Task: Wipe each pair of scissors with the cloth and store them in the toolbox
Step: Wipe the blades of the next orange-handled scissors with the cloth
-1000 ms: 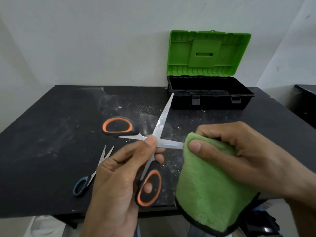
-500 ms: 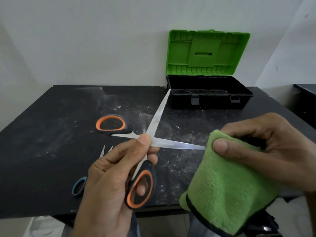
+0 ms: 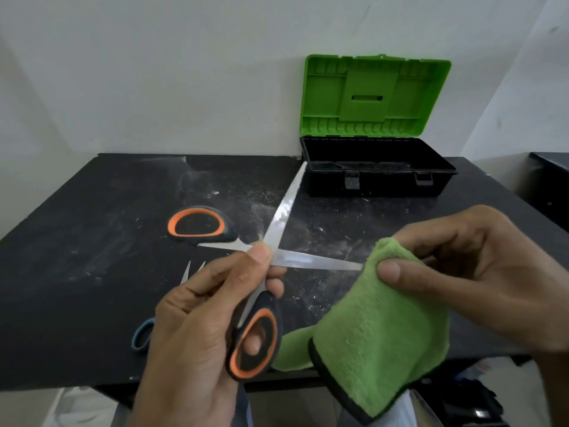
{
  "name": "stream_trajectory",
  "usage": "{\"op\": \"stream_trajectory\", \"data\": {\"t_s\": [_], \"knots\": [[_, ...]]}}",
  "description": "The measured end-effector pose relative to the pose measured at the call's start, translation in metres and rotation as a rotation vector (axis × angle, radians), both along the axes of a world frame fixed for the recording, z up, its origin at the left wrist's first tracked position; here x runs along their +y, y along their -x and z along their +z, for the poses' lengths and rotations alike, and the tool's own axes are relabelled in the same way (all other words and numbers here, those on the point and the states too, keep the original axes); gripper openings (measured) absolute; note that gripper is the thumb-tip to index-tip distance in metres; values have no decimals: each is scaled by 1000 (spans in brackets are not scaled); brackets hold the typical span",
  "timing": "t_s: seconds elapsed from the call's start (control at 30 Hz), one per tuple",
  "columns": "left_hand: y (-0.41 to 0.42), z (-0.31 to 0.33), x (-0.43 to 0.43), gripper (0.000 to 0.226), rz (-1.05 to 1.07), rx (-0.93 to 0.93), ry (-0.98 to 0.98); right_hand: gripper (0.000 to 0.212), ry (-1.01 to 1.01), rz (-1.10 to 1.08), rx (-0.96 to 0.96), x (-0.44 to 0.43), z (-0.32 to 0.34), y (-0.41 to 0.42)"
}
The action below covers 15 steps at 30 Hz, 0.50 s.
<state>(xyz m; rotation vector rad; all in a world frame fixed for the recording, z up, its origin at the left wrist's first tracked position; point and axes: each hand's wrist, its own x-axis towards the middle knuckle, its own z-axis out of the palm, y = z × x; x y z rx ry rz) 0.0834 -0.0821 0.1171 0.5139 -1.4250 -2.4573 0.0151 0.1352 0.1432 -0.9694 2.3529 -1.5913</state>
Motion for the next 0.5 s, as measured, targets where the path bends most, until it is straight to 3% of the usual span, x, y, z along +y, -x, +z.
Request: {"op": "stream_trajectory", "data": {"t_s": [0.2, 0.5], "knots": [[-1, -1, -6, 26, 70, 38, 70, 15, 52, -54, -4, 4, -3, -2], [-7, 3, 5, 20, 167, 150, 305, 19, -23, -22, -52, -2, -2, -4]]}}
